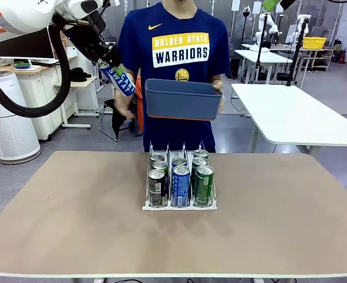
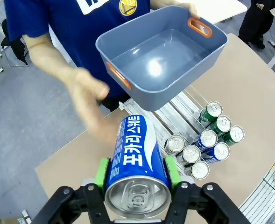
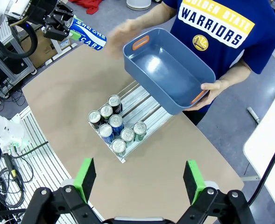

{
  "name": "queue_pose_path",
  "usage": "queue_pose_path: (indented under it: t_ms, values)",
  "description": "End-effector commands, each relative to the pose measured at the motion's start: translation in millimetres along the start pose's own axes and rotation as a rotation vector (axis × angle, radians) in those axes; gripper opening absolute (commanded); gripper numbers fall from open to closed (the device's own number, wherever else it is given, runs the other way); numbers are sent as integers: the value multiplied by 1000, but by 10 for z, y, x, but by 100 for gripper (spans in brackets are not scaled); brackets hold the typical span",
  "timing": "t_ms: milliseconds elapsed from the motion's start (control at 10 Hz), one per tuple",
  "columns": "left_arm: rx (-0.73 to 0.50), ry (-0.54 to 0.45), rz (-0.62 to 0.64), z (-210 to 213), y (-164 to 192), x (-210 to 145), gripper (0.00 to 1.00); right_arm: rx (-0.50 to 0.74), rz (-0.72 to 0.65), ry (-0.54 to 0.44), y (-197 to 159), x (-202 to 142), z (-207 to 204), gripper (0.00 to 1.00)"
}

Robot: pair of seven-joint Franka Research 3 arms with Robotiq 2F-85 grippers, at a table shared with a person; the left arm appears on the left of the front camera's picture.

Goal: Fill the beverage cans into the dispenser.
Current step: Place the picked Ionic drink in the line of the Automatic Can Dispenser with the same cans.

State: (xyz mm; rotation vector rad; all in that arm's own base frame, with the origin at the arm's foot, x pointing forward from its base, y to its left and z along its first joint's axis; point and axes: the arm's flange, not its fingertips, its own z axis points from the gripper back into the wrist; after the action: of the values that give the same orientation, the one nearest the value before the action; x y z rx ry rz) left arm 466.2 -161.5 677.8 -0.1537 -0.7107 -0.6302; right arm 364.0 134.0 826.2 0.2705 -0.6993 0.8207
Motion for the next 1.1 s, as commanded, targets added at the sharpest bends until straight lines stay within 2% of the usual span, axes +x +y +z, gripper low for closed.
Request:
queue_pose_path:
  t_ms: [0,500,600,800,1000]
  values:
    - [-7,-10,-2,28,30,-6,0,-1,-1,-1,2,-6,-7,100]
    - [-7,-10,-2,28,30,-6,0,-1,-1,-1,2,-6,-7,100]
    - [0,0,0,0,0,0,58,-1,-1,-1,2,-6,-7,100]
    - [27,47,12,44,-192,-13,58,-1,-1,-1,2,-6,-7,100]
    - [151,136,101,109,-572,-70,58,-1,-1,-1,2,-6,-7,100]
